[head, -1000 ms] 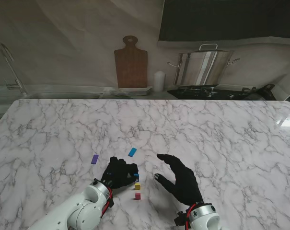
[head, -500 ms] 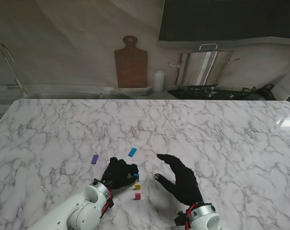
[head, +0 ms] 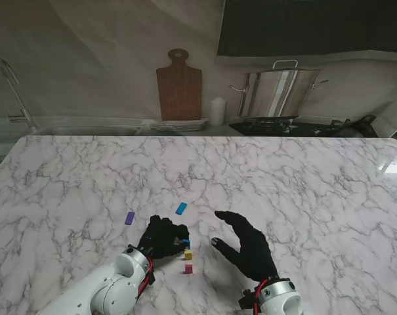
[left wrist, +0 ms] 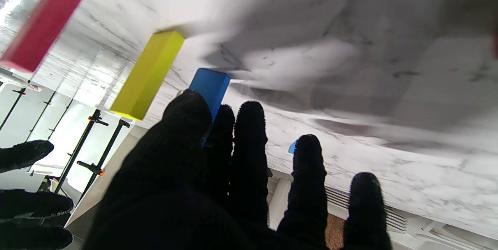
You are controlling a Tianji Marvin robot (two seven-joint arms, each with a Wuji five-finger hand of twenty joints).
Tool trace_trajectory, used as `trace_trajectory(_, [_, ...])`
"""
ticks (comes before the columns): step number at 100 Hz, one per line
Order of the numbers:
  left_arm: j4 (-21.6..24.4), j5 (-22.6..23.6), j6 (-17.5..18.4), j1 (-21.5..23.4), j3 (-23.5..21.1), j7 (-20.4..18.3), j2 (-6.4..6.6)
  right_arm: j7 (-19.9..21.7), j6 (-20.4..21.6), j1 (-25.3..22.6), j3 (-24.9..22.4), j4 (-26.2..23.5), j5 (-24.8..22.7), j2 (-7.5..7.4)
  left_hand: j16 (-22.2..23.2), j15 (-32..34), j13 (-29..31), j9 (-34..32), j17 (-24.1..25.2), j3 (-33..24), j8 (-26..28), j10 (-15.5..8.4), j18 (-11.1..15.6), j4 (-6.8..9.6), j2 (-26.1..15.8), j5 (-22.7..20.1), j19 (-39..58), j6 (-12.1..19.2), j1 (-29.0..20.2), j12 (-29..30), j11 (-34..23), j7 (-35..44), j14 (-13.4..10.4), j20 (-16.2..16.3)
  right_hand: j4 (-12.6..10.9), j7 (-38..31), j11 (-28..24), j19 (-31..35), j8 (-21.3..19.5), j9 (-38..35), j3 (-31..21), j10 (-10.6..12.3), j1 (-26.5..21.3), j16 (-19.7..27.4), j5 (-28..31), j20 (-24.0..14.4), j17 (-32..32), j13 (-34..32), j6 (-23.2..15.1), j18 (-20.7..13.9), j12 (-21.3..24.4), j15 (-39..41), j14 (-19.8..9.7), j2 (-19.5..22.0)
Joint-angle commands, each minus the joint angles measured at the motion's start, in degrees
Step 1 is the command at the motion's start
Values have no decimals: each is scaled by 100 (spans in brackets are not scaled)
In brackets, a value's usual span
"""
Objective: Arrange dominoes in a row
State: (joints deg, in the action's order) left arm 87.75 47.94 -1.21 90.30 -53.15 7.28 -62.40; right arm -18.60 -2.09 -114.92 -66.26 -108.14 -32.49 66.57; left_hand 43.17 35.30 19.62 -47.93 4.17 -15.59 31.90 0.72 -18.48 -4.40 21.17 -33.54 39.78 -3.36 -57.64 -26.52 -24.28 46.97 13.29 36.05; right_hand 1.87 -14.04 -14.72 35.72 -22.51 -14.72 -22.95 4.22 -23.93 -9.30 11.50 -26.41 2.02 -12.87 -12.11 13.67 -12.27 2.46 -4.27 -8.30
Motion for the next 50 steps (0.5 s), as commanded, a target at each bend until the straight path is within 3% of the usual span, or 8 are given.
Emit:
trace_trajectory(1, [25,-1,2,15,3,-104,7,10,-37,-27,1,-17,8,1,9,-39,-105,231,141,-103,71,23,31,147,127,163,-112,-67,-10,94,-70,-92,75,140,-152,-50,-58,23,-89,230,86,64,-196,78,-174,-74,20,65,-118,-181,-29,-110,-152,164])
trace_trajectory(50, [59,35,59,54,-54,-191,33,30,-32,-33,-1,-20,19,-3,-23,-118,-164,391,129,-386,144,31,38,126,210,145,-241,-132,178,484,-129,-417,68,219,-152,-51,-63,23,-88,221,87,66,-202,77,-174,-75,19,55,-113,-181,-30,-106,-149,161])
